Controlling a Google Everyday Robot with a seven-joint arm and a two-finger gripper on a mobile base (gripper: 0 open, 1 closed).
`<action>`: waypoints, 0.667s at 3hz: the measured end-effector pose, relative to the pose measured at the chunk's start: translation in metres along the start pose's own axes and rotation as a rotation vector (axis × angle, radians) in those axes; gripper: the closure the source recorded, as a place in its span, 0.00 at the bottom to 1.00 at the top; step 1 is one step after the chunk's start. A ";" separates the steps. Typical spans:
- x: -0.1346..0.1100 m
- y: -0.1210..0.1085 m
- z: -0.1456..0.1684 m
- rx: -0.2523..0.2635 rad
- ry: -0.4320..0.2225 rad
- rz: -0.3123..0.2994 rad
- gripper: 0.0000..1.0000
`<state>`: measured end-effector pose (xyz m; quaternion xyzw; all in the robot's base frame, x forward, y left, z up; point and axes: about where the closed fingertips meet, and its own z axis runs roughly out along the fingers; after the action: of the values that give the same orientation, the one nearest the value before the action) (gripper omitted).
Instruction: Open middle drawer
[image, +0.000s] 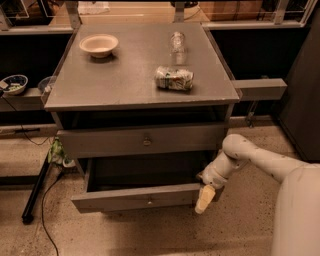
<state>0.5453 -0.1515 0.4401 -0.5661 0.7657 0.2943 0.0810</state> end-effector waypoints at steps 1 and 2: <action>0.017 0.008 0.012 -0.016 0.014 0.040 0.00; 0.015 0.009 0.010 -0.016 0.014 0.040 0.00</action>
Offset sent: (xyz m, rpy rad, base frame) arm -0.0606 -0.0339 -0.0279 -0.0362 0.0849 -0.0807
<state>0.5297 -0.1567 0.4290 -0.5531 0.7753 0.2979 0.0653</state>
